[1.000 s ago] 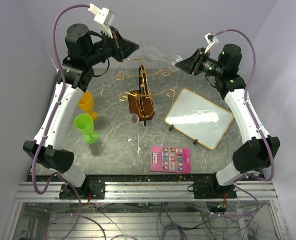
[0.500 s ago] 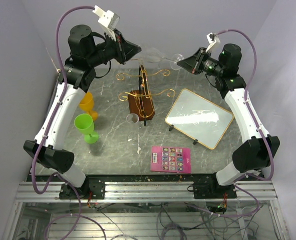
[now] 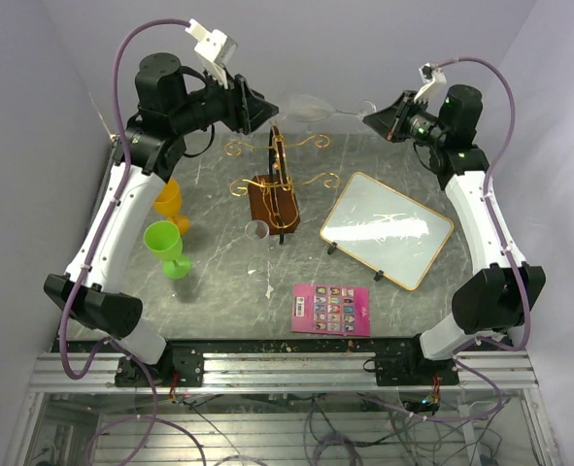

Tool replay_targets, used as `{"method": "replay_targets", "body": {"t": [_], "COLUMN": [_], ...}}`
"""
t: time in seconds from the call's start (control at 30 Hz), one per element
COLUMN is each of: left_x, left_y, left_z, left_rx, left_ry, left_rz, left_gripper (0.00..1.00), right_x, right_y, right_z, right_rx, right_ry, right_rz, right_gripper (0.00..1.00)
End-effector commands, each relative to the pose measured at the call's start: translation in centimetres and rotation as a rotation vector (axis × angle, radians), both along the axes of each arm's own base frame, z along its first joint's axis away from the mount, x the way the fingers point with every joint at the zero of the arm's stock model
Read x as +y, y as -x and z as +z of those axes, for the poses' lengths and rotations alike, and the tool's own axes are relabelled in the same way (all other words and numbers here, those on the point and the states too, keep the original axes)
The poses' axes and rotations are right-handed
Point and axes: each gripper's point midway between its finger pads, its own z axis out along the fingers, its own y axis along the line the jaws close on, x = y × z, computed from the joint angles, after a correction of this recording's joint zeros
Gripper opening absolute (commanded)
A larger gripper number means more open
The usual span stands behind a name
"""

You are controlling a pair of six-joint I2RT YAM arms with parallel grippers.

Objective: Place the wine glass upside down on the wine glass rack

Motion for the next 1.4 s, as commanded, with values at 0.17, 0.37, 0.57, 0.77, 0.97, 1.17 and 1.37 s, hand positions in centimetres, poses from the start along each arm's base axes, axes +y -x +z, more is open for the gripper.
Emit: {"method": "replay_targets", "body": {"t": [0.17,0.37,0.57,0.77,0.97,1.17,1.37], "left_x": [2.1,3.8,5.1,5.9,7.0,8.3,9.0], "left_y": [1.5,1.5,1.1,0.9,0.3,-0.2,-0.5], "left_z": [-0.4,-1.5,-1.9,-1.8,-2.0,-1.6,-1.4], "left_rx": [-0.098,-0.14,-0.153,-0.167,-0.165,-0.154,-0.154], "left_ry": [-0.131,-0.238,-0.292,-0.322,-0.347,-0.335,-0.326], "left_rz": [0.063,0.122,0.182,0.215,0.274,0.339,0.357], "left_gripper": [0.76,0.9,0.97,1.0,1.0,1.0,1.0], "right_x": [-7.5,-11.6,-14.6,-16.3,-16.0,-13.4,-10.4], "right_y": [-1.2,-1.1,-0.3,0.7,1.0,1.3,1.4], "right_z": [4.0,5.9,7.6,8.3,7.1,5.1,2.8], "right_rx": [-0.201,-0.289,-0.359,-0.414,-0.47,-0.562,-0.659], "right_ry": [0.222,0.448,0.697,0.938,1.127,1.221,1.26], "right_rz": [-0.234,-0.379,-0.454,-0.443,-0.298,-0.041,0.196], "right_gripper": [0.0,0.0,0.0,0.0,0.0,0.0,0.0]}}
